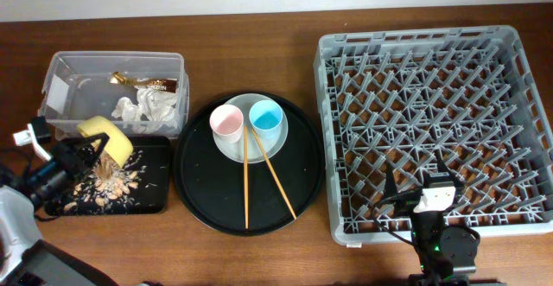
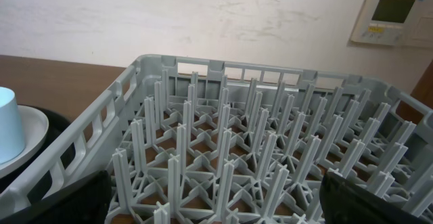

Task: Sort waste into correct bins and load items into the dishwasher rack
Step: 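Tip the yellow bowl over the black tray to dump food scraps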

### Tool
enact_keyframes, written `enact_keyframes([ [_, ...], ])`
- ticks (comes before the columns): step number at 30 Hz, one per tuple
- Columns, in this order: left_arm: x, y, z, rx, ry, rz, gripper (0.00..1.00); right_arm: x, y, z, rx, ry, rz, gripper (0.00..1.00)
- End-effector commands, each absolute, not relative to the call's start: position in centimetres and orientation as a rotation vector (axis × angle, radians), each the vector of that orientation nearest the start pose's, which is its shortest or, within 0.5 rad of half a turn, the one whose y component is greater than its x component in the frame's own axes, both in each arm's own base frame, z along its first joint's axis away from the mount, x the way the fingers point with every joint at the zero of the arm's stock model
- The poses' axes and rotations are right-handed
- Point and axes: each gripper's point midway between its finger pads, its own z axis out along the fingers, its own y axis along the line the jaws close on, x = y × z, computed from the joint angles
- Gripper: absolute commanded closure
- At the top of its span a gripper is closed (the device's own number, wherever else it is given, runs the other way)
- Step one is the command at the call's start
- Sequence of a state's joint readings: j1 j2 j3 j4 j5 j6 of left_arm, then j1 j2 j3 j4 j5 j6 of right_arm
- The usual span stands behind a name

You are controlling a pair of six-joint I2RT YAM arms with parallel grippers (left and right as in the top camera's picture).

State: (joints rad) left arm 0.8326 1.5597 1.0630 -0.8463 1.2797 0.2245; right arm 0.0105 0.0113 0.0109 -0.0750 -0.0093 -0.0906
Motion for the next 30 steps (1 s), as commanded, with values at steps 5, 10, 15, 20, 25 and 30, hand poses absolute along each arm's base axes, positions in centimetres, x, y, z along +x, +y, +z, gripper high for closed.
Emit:
enact_keyframes([
  [5,30.1,13.9,18.8,-0.561,1.768,-1.307,1.0,24.6,0.4,15.5,-0.097,1.648,-0.057,0.02],
  [10,30.4,14.3,16.6,-0.684,1.657,-1.499,1.0,24.6,0.4,15.5,-0.097,1.648,-0.057,0.02],
  [15,30.5,14.1,16.4,-0.7,1.659,-1.521,1.0,24.6,0.4,15.5,-0.097,1.648,-0.057,0.02],
  [20,30.2,12.8,16.5,-0.805,1.653,-1.62,1.0,24.6,0.4,15.5,-0.097,1.648,-0.057,0.02],
  [25,27.9,8.0,16.9,-0.914,1.784,-1.721,1.0,24.6,0.4,15.5,-0.097,1.648,-0.057,0.02],
  [30,25.2,2.4,21.1,-0.514,1.973,-1.583,1.0,24.6,0.4,15.5,-0.097,1.648,-0.057,0.02],
])
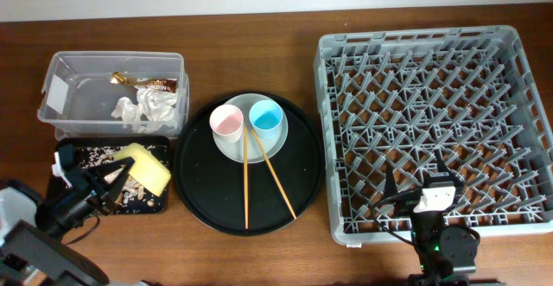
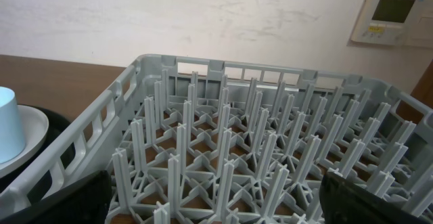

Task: Sort waste into correct bins and load items into the dishwasher rack
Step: 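Tip the yellow bowl over the black tray to dump food scraps, then set the empty yellow bowl back on the round tray, left gripper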

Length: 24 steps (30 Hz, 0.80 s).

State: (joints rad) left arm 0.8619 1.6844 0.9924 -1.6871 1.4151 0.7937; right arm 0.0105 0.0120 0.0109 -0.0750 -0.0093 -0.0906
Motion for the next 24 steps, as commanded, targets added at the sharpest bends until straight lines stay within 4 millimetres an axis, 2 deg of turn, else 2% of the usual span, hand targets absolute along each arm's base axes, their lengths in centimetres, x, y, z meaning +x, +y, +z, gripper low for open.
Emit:
enact_keyframes([
  [1,25.0,1.7,21.7,-0.463,1.983,-1.565,1.0,24.6,0.4,15.5,-0.097,1.648,-0.057,0.02],
  [2,24.6,0.5,22.6,-0.384,1.996,-1.538,1.0,24.6,0.4,15.5,-0.097,1.648,-0.057,0.02],
  [4,24.6,-0.4,23.8,-0.292,2.01,-1.492,1.0,24.6,0.4,15.5,-0.097,1.648,-0.057,0.02],
  [5,25.4,0.2,23.7,-0.325,2.056,-1.464,1.0,24.6,0.4,15.5,-0.097,1.648,-0.057,0.02],
  [6,26.4,1.7,22.7,-0.417,2.151,-1.396,1.0,24.6,0.4,15.5,-0.097,1.648,-0.057,0.02],
  [7,27.2,3.8,21.3,-0.567,2.301,-1.244,1.0,24.6,0.4,15.5,-0.097,1.648,-0.057,0.01],
  [8,27.8,4.9,21.0,-0.606,2.434,-1.053,1.0,24.6,0.4,15.5,-0.097,1.648,-0.057,0.02],
  [9,28.3,3.9,21.6,-0.552,2.505,-0.975,1.0,24.6,0.4,15.5,-0.097,1.648,-0.057,0.02],
  [10,28.6,2.4,21.3,-0.504,2.599,-0.863,1.0,24.6,0.4,15.5,-0.097,1.648,-0.057,0.01],
  [12,28.5,-0.1,18.9,-0.434,2.804,-0.532,1.0,24.6,0.4,15.5,-0.097,1.648,-0.057,0.02],
  [15,28.3,-6.2,17.6,-0.168,2.872,-0.124,1.0,24.6,0.4,15.5,-0.097,1.648,-0.057,0.02],
  [16,27.7,-7.7,17.3,-0.106,2.873,-0.061,1.0,24.6,0.4,15.5,-0.097,1.648,-0.057,0.02],
  [18,26.1,-11.0,16.0,-0.008,2.898,-0.067,1.0,24.6,0.4,15.5,-0.097,1.648,-0.057,0.02],
  [19,25.6,-11.9,14.8,0.038,2.902,-0.058,1.0,24.6,0.4,15.5,-0.097,1.648,-0.057,0.02],
  [22,24.1,-11.3,11.6,0.005,2.956,-0.001,1.0,24.6,0.4,15.5,-0.097,1.648,-0.057,0.02],
  [24,23.9,-11.2,10.0,0.005,2.959,0.001,1.0,24.6,0.4,15.5,-0.097,1.648,-0.057,0.02],
])
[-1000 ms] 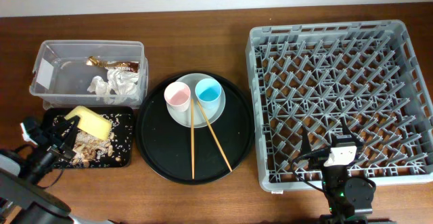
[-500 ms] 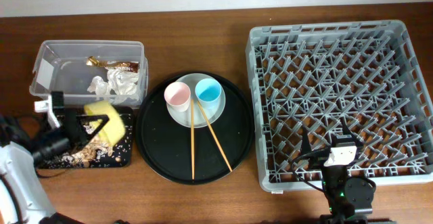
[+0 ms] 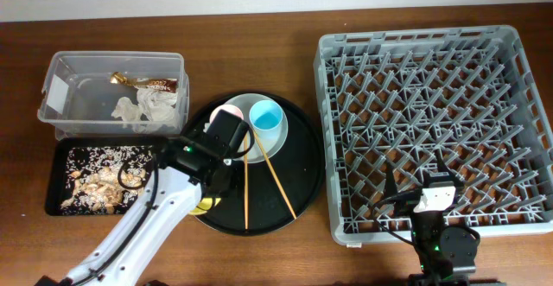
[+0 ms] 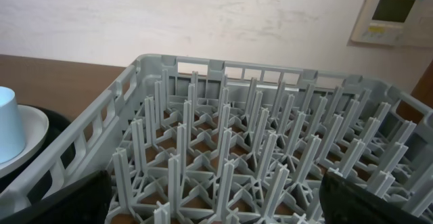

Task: Sort waste into correct bins and load items into the dishwasher rack
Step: 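Set the empty yellow bowl back on the round tray, left gripper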

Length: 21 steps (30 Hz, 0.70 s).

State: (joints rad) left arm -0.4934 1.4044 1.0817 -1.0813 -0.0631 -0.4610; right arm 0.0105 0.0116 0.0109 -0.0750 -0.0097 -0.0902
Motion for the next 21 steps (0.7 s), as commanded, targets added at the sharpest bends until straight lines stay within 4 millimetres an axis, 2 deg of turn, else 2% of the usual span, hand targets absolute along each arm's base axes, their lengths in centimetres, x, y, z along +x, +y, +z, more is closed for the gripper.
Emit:
enact_keyframes([
  [1,24.0,-11.3,9.2,0.005,2.95,-0.007,1.0,24.6,0.4,15.5,-0.097,1.648,-0.057,0.02],
  [10,25.3,-12.1,5.6,-0.001,2.856,-0.084,1.0,24.6,0.4,15.5,-0.097,1.648,-0.057,0.02],
  [11,25.3,-12.2,5.5,-0.001,2.854,-0.093,0.93,24.6,0.4,15.5,-0.097,1.648,-0.057,0.02],
  [12,25.3,-12.3,5.5,0.001,2.858,-0.103,0.82,24.6,0.4,15.5,-0.097,1.648,-0.057,0.02],
  [14,25.3,-12.3,5.6,0.002,2.854,-0.104,0.44,24.6,0.4,15.5,-0.097,1.648,-0.057,0.01],
  [16,25.4,-12.4,5.8,0.002,2.854,-0.104,0.4,24.6,0.4,15.5,-0.097,1.648,-0.057,0.02],
  [17,25.7,-12.6,6.6,0.001,2.841,-0.113,0.36,24.6,0.4,15.5,-0.097,1.648,-0.057,0.02],
  [20,26.8,-12.8,10.4,0.005,2.815,-0.109,0.34,24.6,0.4,15.5,-0.097,1.648,-0.056,0.02],
  [21,28.1,-13.1,14.1,-0.005,2.767,-0.12,0.31,24.6,0.4,15.5,-0.097,1.648,-0.057,0.02],
])
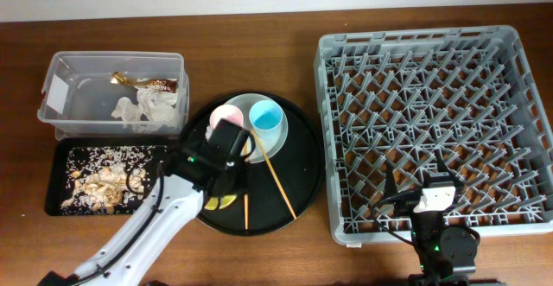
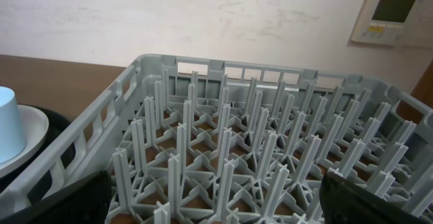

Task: Sort waste into correct bins and load items into the dishwasher rack
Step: 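Set the empty yellow bowl back on the round tray, left gripper, then move the right gripper to the chopsticks and grasp them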

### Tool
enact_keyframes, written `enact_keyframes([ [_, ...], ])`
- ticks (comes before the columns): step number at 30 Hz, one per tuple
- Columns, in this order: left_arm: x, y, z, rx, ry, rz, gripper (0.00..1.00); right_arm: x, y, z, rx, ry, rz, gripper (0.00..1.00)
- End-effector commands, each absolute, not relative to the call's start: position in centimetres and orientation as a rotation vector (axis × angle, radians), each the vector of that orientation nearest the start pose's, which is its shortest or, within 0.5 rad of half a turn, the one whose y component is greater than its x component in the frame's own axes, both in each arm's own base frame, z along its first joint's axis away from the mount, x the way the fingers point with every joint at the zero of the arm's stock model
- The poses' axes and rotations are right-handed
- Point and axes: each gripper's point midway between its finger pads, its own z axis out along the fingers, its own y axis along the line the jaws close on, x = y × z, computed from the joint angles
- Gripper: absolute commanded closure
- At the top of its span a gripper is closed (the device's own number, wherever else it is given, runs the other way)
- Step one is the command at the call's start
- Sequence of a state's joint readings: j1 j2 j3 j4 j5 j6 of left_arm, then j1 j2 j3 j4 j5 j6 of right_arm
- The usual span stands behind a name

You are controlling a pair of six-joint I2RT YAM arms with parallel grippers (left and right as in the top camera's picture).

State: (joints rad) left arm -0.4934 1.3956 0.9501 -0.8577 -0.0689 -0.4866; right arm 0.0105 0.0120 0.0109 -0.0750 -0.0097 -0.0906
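My left arm reaches in from the lower left, and its gripper point(image 1: 226, 161) hangs over the round black tray point(image 1: 298, 191). A yellow dish point(image 1: 218, 203) shows just under it on the tray's near left; the jaws are hidden from above. On the tray's white plate point(image 1: 259, 150) stand a pink cup point(image 1: 224, 113), half covered by the arm, and a blue cup point(image 1: 266, 117). Two chopsticks point(image 1: 278, 181) lie across the plate. My right gripper point(image 1: 436, 201) point(image 2: 216, 207) rests open at the front edge of the grey dishwasher rack point(image 1: 432, 104), holding nothing.
A clear bin point(image 1: 60, 70) at the far left holds a wrapper and crumpled tissue. In front of it lies a black rectangular tray point(image 1: 65, 156) with food scraps. The rack point(image 2: 223, 136) fills the right wrist view; the blue cup point(image 2: 8, 126) shows at its left.
The left gripper has shifted slightly right and nearer over the round tray, and more of the yellow dish shows beneath it. The right arm has not moved.
The left gripper held the yellow dish tilted over the black scrap tray, with scraps below it. Then the dish was lower over that tray. Then the arm was over the round tray with the dish at its near left edge, where it is now.
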Motion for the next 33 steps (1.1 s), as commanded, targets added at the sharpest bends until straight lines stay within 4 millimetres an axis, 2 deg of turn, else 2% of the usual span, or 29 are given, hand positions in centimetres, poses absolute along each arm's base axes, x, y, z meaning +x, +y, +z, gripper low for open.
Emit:
enact_keyframes([
  [1,28.7,-13.2,16.3,-0.018,2.741,-0.136,0.31,24.6,0.4,15.5,-0.097,1.648,-0.057,0.02],
  [2,29.4,-13.1,18.8,-0.037,2.709,-0.153,0.3,24.6,0.4,15.5,-0.097,1.648,-0.057,0.01],
  [4,30.3,-12.3,22.3,-0.086,2.654,-0.169,0.28,24.6,0.4,15.5,-0.097,1.648,-0.057,0.02],
  [6,31.6,-8.3,26.7,-0.255,2.583,-0.156,0.26,24.6,0.4,15.5,-0.097,1.648,-0.057,0.02],
  [7,31.7,-6.0,27.9,-0.34,2.559,-0.136,0.01,24.6,0.4,15.5,-0.097,1.648,-0.057,0.02],
  [8,31.8,-4.0,28.3,-0.418,2.538,-0.117,0.01,24.6,0.4,15.5,-0.097,1.648,-0.057,0.02],
  [9,31.9,-3.3,28.3,-0.445,2.534,-0.108,0.01,24.6,0.4,15.5,-0.097,1.648,-0.057,0.02],
  [12,31.9,-3.1,28.3,-0.454,2.532,-0.106,0.01,24.6,0.4,16.0,-0.096,1.63,-0.057,0.01],
  [13,31.9,-3.1,28.3,-0.454,2.532,-0.106,0.01,24.7,0.9,17.4,-0.114,1.57,-0.039,0.02],
  [15,31.9,-3.1,28.3,-0.455,2.532,-0.106,0.01,24.6,1.4,16.8,-0.14,1.593,-0.011,0.02],
  [16,31.9,-3.1,28.3,-0.455,2.532,-0.106,0.01,24.5,2.4,17.0,-0.185,1.579,0.036,0.02],
  [17,31.9,-3.1,28.3,-0.455,2.532,-0.106,0.01,24.2,3.9,18.2,-0.252,1.521,0.097,0.02],
  [18,31.9,-3.1,28.3,-0.455,2.532,-0.106,0.01,23.8,5.0,20.3,-0.282,1.438,0.163,0.02],
  [20,31.9,-3.1,28.3,-0.454,2.532,-0.106,0.01,22.2,4.3,27.3,-0.159,1.21,0.239,0.02],
  [21,31.9,-3.1,28.3,-0.455,2.532,-0.106,0.01,21.6,3.7,29.6,-0.09,1.163,0.282,0.02],
  [23,31.9,-3.1,28.3,-0.455,2.532,-0.106,0.01,20.5,3.3,33.6,-0.065,1.105,0.285,0.02],
  [24,31.9,-3.1,28.3,-0.454,2.532,-0.106,0.01,20.8,3.6,35.0,-0.073,1.123,0.297,0.02],
  [26,31.9,-3.1,28.3,-0.454,2.532,-0.106,0.01,24.1,5.8,36.8,-0.156,1.348,0.398,0.02],
  [27,31.9,-3.1,28.3,-0.454,2.532,-0.106,0.01,25.1,6.8,36.9,-0.191,1.433,0.451,0.02],
  [29,31.9,-3.1,28.3,-0.455,2.532,-0.106,0.01,28.2,9.3,35.6,-0.167,1.754,0.704,0.02],
  [30,31.9,-3.1,28.3,-0.455,2.532,-0.106,0.01,28.8,11.4,35.1,-0.221,1.844,0.881,0.02],
  [31,31.9,-3.1,28.3,-0.455,2.532,-0.106,0.01,29.2,13.7,34.6,-0.341,1.863,1.067,0.02],
  [33,31.9,-3.1,28.2,-0.455,2.533,-0.106,0.01,30.4,15.5,31.0,-0.286,2.006,1.391,0.02],
])
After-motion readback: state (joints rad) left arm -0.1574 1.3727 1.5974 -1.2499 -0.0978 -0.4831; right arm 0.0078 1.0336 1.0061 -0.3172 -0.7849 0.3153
